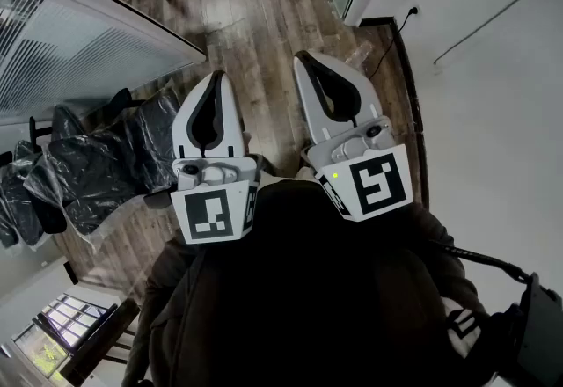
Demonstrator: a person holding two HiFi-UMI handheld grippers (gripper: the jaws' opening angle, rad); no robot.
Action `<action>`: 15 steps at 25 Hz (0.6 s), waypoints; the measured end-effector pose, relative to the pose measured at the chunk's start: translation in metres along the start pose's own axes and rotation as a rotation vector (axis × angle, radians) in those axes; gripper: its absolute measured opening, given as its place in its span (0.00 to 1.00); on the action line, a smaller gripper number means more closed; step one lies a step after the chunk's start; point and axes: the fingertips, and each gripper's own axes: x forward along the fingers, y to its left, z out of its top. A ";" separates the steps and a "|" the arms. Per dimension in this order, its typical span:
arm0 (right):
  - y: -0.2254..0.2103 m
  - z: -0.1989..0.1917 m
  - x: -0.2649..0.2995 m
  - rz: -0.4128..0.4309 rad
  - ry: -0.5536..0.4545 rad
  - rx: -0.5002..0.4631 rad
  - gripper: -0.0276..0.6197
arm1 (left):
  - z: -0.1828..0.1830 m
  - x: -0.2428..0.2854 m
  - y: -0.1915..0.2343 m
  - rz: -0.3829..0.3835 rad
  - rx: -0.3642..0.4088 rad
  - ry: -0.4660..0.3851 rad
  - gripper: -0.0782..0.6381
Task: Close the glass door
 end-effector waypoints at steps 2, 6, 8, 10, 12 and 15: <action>0.000 -0.002 0.011 0.007 -0.004 -0.010 0.04 | -0.003 0.006 0.012 0.016 -0.001 -0.006 0.10; -0.007 -0.017 0.029 0.005 0.029 0.020 0.04 | -0.015 0.021 0.026 0.027 -0.004 0.027 0.10; -0.021 -0.020 0.043 0.020 0.031 0.039 0.04 | -0.013 0.042 0.029 0.030 -0.003 -0.002 0.10; -0.037 -0.021 0.062 0.039 0.027 0.036 0.05 | -0.019 0.066 0.034 0.043 -0.010 -0.005 0.10; -0.051 -0.024 0.086 0.035 0.032 0.008 0.05 | -0.029 0.089 0.047 0.047 -0.011 0.015 0.10; -0.077 -0.021 0.136 0.004 0.028 -0.026 0.05 | -0.030 0.136 0.078 0.062 -0.020 -0.007 0.10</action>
